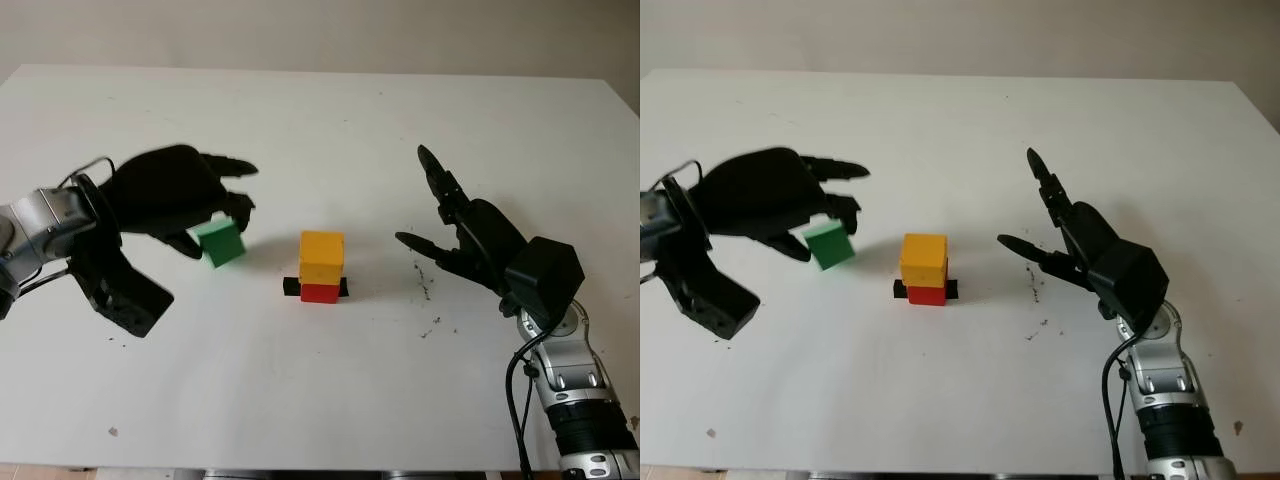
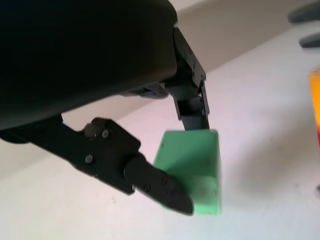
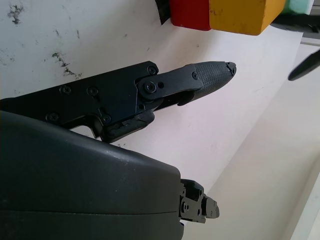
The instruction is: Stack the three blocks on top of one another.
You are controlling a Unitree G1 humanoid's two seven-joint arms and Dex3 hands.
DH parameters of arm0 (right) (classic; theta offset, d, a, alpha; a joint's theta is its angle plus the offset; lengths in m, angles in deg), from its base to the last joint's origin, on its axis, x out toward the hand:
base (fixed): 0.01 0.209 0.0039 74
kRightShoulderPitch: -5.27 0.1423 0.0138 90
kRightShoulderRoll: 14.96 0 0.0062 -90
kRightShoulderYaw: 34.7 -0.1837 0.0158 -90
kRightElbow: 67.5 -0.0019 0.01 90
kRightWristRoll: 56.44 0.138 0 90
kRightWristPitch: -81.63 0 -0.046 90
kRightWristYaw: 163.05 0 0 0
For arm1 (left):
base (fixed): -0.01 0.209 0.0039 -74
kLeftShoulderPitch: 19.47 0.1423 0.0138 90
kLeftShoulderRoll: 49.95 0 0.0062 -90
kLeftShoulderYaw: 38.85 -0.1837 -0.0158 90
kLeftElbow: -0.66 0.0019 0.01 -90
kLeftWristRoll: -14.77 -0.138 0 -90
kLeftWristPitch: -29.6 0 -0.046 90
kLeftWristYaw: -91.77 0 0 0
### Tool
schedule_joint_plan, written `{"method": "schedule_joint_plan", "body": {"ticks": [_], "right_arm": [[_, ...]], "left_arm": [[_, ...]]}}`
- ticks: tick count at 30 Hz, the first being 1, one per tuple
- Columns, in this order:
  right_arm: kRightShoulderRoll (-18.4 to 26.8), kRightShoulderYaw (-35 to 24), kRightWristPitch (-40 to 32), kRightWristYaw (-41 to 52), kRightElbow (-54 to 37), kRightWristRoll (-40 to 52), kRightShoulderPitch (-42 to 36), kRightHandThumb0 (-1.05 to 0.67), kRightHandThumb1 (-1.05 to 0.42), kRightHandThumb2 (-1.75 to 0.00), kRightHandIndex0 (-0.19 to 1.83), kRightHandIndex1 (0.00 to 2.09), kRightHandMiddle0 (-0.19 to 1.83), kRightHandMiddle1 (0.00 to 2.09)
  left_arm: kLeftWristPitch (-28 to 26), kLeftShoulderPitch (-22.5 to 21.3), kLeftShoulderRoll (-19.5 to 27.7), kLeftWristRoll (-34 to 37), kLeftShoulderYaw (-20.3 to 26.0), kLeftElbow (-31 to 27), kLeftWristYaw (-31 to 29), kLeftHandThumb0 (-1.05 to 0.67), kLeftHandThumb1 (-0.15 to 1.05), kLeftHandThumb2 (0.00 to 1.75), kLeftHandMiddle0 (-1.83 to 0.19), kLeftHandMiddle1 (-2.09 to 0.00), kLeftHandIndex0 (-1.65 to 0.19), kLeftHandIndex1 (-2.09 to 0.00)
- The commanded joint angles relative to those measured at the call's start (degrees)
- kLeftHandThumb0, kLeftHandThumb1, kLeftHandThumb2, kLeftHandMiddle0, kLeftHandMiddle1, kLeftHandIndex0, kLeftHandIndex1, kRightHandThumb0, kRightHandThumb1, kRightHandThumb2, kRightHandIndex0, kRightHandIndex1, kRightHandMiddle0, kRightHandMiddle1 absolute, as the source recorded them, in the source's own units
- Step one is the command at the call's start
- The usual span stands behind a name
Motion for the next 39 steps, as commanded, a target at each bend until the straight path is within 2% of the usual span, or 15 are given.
{"method": "schedule_joint_plan", "body": {"ticks": [1, 3, 6, 10, 13, 16, 20, 25, 31, 39], "right_arm": [[0.33, -0.16, -0.10, 0.27, -0.51, 0.48, 0.30, -0.72, -1.05, -0.14, -0.19, 0.03, -0.11, 0.05], [0.19, -0.13, 0.27, 0.31, -0.19, 0.61, 0.39, -0.72, -1.05, -0.14, -0.19, 0.02, -0.11, 0.05], [0.20, -0.08, 0.93, 0.34, 0.33, 0.55, 0.42, -0.72, -1.05, -0.14, -0.19, 0.02, -0.11, 0.05], [0.11, -0.15, 1.63, 0.42, 1.03, 0.75, 0.58, -0.72, -1.05, -0.15, -0.19, 0.03, -0.11, 0.05], [0.10, -0.13, 1.30, 0.68, 1.30, 1.06, 0.85, -0.71, -1.05, -0.14, -0.19, 0.03, -0.12, 0.05], [0.01, -0.16, 1.38, 0.76, 1.64, 1.29, 0.99, -0.71, -1.05, -0.14, -0.19, 0.03, -0.12, 0.05], [0.08, 0.00, 2.23, 0.45, 2.17, 0.84, 1.16, -0.71, -1.05, -0.14, -0.19, 0.03, -0.11, 0.05], [0.14, -0.10, 1.73, 0.78, 1.98, 1.15, 1.09, -0.71, -1.05, -0.14, -0.19, 0.03, -0.11, 0.05], [0.09, -0.03, 2.40, 0.90, 2.39, 1.12, 1.21, -0.69, -1.05, -0.13, -0.19, 0.03, -0.11, 0.06], [-0.43, -0.04, 1.46, 0.96, 2.14, 1.61, 1.08, -0.69, -1.05, -0.13, -0.19, 0.02, -0.12, 0.05]], "left_arm": [[-3.99, 1.77, -1.01, 5.54, 2.52, -1.67, -4.64, -0.34, 0.95, 0.06, -0.27, -0.04, -0.55, -0.98], [-9.47, 2.80, -2.78, 12.61, 5.07, -2.42, -9.04, -0.33, 0.95, 0.05, -0.27, -0.05, -0.54, -1.02], [-20.96, 3.92, -5.40, 22.87, 8.86, -5.13, -16.22, -0.29, 0.96, 0.06, -0.26, -0.05, -0.48, -1.14], [-31.45, 4.57, -6.72, 27.87, 11.70, -9.92, -20.09, -0.29, 0.98, 0.06, -0.24, -0.05, -0.41, -1.25], [-36.93, 4.79, -7.88, 30.65, 13.35, -11.95, -20.90, -0.28, 0.98, 0.05, -0.25, -0.06, -0.37, -1.35], [-39.99, 4.97, -8.27, 31.83, 14.23, -13.35, -20.98, -0.30, 0.98, 0.06, -0.26, -0.06, -0.34, -1.40], [-39.95, 5.48, -9.70, 33.86, 16.00, -13.74, -19.99, -0.31, 0.97, 0.05, -0.28, -0.07, -0.35, -1.41], [-45.98, 6.27, -12.06, 37.66, 18.00, -18.23, -19.84, -0.31, 0.99, 0.06, -0.26, -0.05, -0.31, -1.48], [-55.28, 4.86, -11.88, 39.26, 17.17, -26.78, -21.17, -0.31, 1.01, 0.06, -0.20, -0.03, -0.25, -1.55], [-71.27, -0.87, -11.47, 36.61, 10.90, -38.45, -24.01, -0.31, 1.01, 0.05, -0.25, -0.06, -0.26, -1.61]]}}
